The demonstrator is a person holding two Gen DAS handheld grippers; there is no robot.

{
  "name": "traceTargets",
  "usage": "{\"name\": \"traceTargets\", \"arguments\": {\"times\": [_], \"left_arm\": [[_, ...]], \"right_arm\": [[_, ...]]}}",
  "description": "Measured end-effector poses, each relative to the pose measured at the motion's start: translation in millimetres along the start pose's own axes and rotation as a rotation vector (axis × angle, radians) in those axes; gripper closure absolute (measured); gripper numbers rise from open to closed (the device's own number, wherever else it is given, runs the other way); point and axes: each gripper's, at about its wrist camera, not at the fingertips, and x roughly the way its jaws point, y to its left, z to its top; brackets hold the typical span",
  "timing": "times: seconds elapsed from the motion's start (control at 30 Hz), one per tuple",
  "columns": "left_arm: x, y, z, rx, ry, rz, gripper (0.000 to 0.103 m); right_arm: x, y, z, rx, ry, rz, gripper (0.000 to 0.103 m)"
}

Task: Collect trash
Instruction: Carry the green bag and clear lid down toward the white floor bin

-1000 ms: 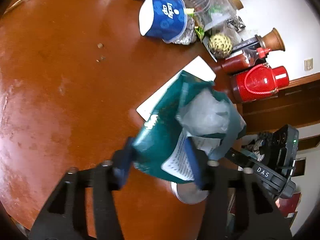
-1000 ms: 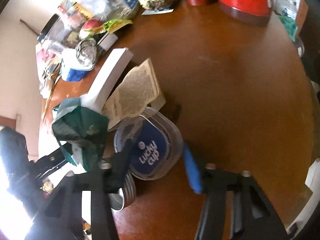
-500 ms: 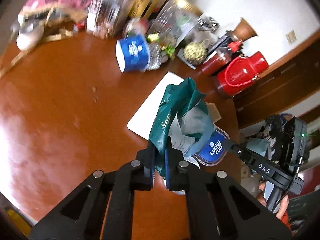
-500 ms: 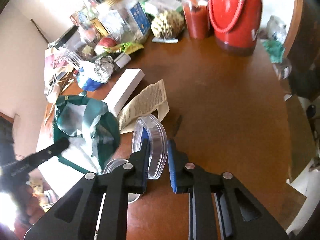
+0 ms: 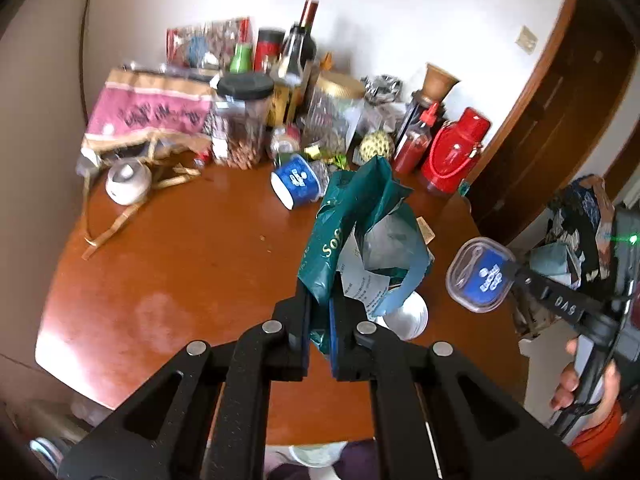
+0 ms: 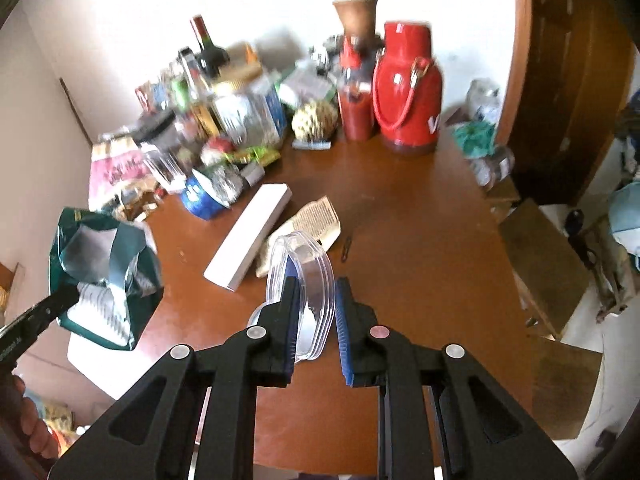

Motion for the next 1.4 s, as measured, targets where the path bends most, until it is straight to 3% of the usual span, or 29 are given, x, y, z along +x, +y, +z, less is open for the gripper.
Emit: {"name": "traceTargets", "arguments": {"times": [0.27,0.6,0.87,1.4], "left_arm": [[-75,3,-26,0.111,-0.105,-0.005,0.097],[-125,-1,-69,0.13,-0.106,-0.057,0.097],[-145,-20,-115,0.105,-0.074,-0.041,0.097],[-162,-85,-242,0.015,0.052,0.014,0.097]], "right_arm": [[-70,33,-36,0.026,-0.15,-0.004,0.087],[-124,54,-83,0.006,-0.175,-0.006,0.087],[-140,43,-123,-0.03,-0.139,0.017,0.087],[-173,-16,-221,-0.112,-0.001,0.043,0.087]]}}
